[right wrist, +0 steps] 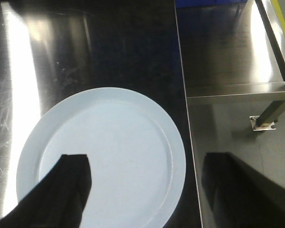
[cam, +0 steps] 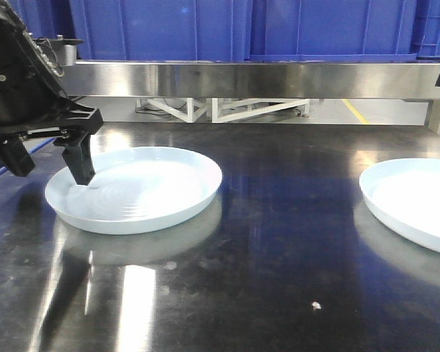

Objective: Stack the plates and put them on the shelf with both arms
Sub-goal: 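Lower the left gripper to the rim of the nearer white plate, then grip the plate rim with the left gripper and lift it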

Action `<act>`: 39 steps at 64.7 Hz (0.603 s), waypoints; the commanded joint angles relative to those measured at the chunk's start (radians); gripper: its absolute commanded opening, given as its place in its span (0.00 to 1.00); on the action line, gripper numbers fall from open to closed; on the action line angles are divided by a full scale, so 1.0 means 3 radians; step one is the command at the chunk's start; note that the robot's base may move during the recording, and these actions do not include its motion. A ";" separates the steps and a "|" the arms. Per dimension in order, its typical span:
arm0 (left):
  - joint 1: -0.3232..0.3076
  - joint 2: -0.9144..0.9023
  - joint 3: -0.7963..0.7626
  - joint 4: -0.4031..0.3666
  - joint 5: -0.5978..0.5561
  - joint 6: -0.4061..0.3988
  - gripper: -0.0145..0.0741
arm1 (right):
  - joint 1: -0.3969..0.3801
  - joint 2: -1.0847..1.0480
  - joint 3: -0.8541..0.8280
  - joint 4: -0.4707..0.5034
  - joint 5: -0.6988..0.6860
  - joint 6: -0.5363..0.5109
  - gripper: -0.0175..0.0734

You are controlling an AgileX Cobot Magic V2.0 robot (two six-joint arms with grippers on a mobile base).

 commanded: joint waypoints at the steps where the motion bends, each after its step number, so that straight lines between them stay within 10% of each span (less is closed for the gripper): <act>1: -0.0018 -0.0122 -0.0101 -0.0032 -0.0082 -0.0021 0.82 | -0.0002 -0.0019 -0.0125 -0.0010 -0.0243 -0.0027 0.84; 10: -0.0018 -0.0083 -0.0101 -0.0032 -0.0040 -0.0021 0.75 | -0.0002 -0.0019 -0.0125 -0.0010 -0.0243 -0.0027 0.84; 25: -0.0018 -0.0084 -0.0101 -0.0090 -0.0033 -0.0021 0.24 | -0.0002 -0.0019 -0.0125 -0.0010 -0.0243 -0.0027 0.84; 39: -0.0033 -0.0138 -0.0291 -0.0461 0.0087 0.0066 0.27 | -0.0002 -0.0019 -0.0125 -0.0010 -0.0243 -0.0027 0.84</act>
